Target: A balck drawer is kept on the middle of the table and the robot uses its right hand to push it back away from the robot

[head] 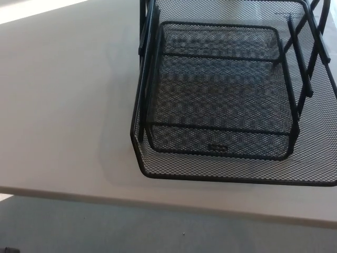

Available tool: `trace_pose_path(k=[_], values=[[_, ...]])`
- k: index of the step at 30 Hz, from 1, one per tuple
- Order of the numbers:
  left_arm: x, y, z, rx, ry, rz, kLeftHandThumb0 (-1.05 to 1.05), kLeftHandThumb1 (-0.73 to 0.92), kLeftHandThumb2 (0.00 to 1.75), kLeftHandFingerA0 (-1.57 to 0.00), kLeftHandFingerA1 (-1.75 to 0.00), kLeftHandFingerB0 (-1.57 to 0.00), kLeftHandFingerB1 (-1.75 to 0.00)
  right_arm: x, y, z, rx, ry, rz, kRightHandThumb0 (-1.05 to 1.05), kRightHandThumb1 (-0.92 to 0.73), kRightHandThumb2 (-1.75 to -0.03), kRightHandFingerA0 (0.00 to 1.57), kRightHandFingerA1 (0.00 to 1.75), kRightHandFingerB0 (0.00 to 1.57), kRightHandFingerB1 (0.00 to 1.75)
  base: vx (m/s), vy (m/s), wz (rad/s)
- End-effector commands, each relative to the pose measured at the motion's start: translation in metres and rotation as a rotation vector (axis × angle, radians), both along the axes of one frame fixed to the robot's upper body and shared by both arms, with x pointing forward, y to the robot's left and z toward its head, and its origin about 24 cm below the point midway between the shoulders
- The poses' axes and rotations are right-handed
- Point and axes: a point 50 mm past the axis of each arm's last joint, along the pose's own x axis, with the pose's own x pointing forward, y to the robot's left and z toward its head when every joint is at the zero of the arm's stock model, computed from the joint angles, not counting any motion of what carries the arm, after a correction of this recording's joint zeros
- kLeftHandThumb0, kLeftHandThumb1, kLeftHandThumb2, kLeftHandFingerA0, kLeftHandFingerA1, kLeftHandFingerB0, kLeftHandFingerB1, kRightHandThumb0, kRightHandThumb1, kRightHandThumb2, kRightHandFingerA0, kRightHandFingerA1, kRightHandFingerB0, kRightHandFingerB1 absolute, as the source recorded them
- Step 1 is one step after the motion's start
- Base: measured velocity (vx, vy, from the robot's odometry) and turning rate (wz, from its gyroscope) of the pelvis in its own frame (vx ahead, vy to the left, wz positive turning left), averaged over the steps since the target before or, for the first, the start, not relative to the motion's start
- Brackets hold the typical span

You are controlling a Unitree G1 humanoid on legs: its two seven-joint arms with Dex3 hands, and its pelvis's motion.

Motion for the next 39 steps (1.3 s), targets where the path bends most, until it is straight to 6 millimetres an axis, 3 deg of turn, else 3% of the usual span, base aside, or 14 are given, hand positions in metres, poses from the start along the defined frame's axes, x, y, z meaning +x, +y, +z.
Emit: trace_pose_path(k=[1,6,9,13,15,21,23,39], values=[[-0.002,0.005,0.004,-0.009,0.057,-0.079,-0.57,0.71,0.62,-0.47,-0.38,-0.32,-0.33,-0.003,-0.007,0.003,-0.035,0.062,0.053,-0.52,-0.75,-0.63,0.45,0.44,0.29,0.33,0.0,0.0,0.0],[-0.002,0.005,0.004,-0.014,0.057,-0.079,-0.56,0.71,0.63,-0.47,-0.39,-0.33,-0.33,-0.004,-0.004,0.007,-0.038,0.026,0.057,-0.53,-0.75,-0.62,0.45,0.43,0.31,0.34,0.0,0.0,0.0],[-0.002,0.006,0.004,-0.017,0.051,-0.076,-0.56,0.71,0.63,-0.48,-0.39,-0.35,-0.34,-0.004,0.005,0.019,0.0,-0.051,0.084,-0.54,-0.75,-0.63,0.45,0.42,0.33,0.34,0.0,0.0,0.0],[-0.002,0.005,0.004,-0.021,0.05,-0.077,-0.56,0.71,0.63,-0.48,-0.39,-0.35,-0.34,-0.013,0.038,0.056,0.095,-0.158,0.213,-0.52,-0.78,-0.63,0.5,0.42,0.36,0.34,0.0,0.0,0.0],[-0.002,0.005,0.004,-0.022,0.05,-0.077,-0.56,0.71,0.63,-0.48,-0.39,-0.35,-0.34,-0.014,0.04,0.059,0.098,-0.162,0.22,-0.52,-0.78,-0.63,0.5,0.42,0.36,0.34,0.0,0.0,0.0],[0.001,0.004,0.005,-0.022,0.054,-0.081,-0.57,0.71,0.63,-0.48,-0.39,-0.34,-0.33,-0.03,0.096,0.116,0.411,-0.177,0.466,-0.54,-0.76,-0.64,0.45,0.38,0.35,0.33,0.0,0.0,0.0],[0.001,0.004,0.005,-0.018,0.056,-0.079,-0.56,0.75,0.63,-0.48,-0.38,-0.35,-0.33,-0.034,0.109,0.127,0.494,-0.164,0.529,-0.56,-0.75,-0.64,0.47,0.39,0.36,0.34,0.0,0.0,0.0],[0.001,0.004,0.004,-0.013,0.054,-0.087,-0.55,0.75,0.63,-0.49,-0.38,-0.36,-0.33,-0.048,0.155,0.158,0.736,-0.086,0.724,-0.56,-0.76,-0.64,0.46,0.41,0.38,0.36,0.0,0.0,0.0]])
